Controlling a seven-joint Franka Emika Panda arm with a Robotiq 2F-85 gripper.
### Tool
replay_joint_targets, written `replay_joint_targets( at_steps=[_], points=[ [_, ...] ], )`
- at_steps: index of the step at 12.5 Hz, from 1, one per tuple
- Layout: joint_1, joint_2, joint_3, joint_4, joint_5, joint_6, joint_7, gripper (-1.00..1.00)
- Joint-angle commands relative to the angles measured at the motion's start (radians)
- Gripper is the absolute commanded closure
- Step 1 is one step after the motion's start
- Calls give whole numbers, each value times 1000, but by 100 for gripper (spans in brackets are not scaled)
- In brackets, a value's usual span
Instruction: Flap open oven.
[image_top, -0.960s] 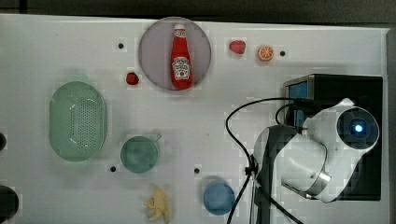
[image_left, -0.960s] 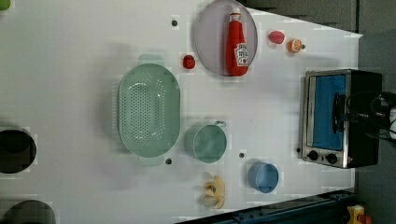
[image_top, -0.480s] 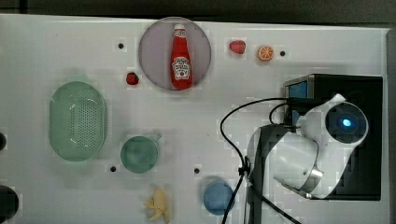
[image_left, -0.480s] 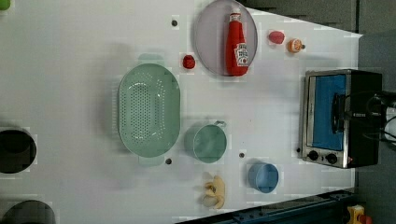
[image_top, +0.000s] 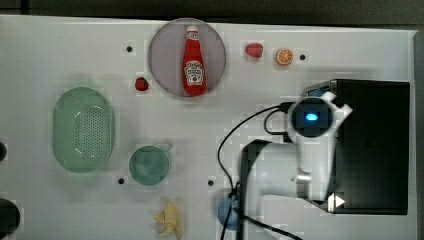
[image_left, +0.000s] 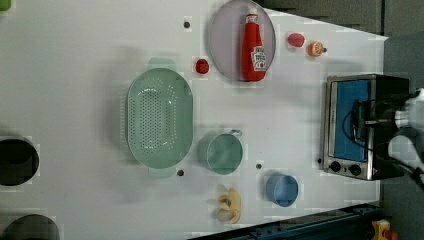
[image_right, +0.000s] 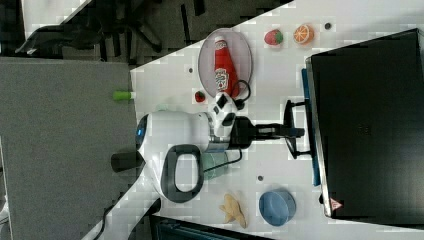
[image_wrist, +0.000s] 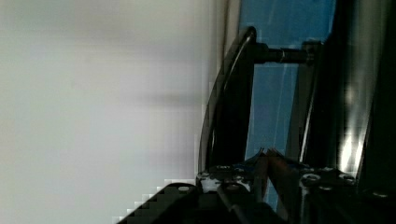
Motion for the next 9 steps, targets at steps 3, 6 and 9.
replay_joint_targets(
  at_steps=[3, 6, 9],
  points=[
    [92, 89, 82, -23, -136, 4, 366, 65],
    [129, 154, 105, -16, -209, 4, 499, 65],
    [180, 230, 109, -4, -336, 2, 672, 65]
  ],
)
